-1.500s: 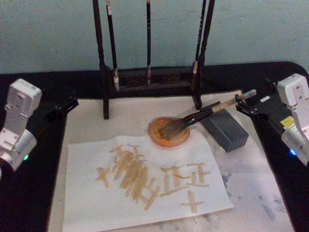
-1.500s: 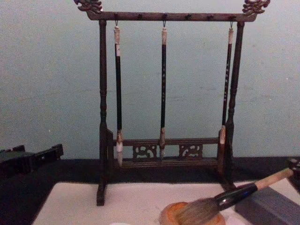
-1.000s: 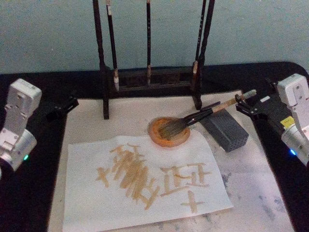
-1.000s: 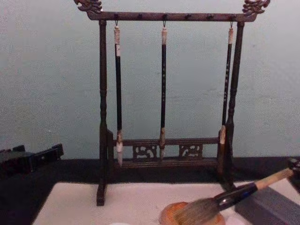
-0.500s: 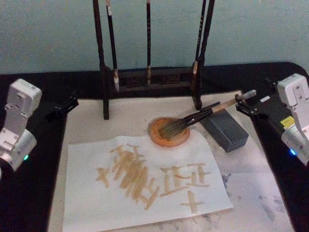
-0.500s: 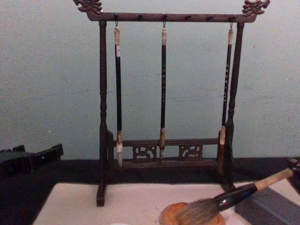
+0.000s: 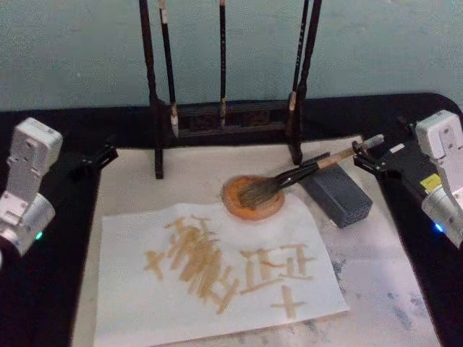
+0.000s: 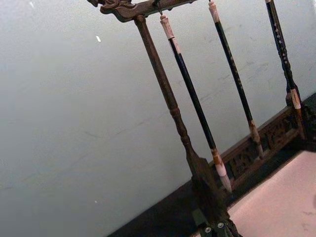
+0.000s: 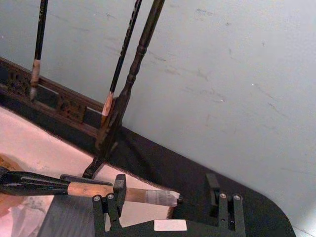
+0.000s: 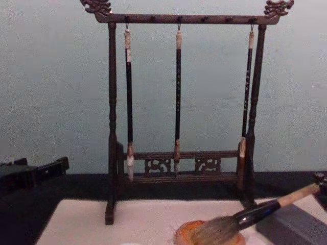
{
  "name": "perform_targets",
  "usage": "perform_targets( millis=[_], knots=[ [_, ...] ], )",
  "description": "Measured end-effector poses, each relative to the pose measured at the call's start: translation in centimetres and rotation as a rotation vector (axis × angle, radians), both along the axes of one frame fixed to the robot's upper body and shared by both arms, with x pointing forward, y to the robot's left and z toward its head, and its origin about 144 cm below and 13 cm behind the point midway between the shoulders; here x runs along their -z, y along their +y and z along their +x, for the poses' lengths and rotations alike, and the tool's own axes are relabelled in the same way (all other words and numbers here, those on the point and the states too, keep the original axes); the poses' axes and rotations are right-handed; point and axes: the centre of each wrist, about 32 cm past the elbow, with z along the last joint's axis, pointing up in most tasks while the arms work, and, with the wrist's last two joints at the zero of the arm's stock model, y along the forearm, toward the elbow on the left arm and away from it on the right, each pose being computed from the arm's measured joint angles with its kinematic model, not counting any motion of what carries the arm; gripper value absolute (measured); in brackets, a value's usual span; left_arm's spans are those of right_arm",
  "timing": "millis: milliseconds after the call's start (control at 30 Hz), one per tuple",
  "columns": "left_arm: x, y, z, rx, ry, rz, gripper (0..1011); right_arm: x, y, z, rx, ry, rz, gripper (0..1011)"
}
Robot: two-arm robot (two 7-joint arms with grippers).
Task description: Pick up the brush from the inkstone, write on the paper, then place the brush back to its original position.
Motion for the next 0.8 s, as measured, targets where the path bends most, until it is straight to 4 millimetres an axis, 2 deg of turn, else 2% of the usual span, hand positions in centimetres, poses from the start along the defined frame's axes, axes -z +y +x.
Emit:
perform_targets(
  millis=[500, 800],
  knots=[
    [0.00, 0.00, 0.00, 0.000, 0.000, 0.000, 1002, 0.00, 0.00, 0.00, 0.000, 0.000, 0.000, 1008],
    [0.00, 0.00, 0.00, 0.000, 0.000, 0.000, 1002, -0.13, -0.68, -0.49, -0.015, 0.004, 0.054, 1008]
  ],
)
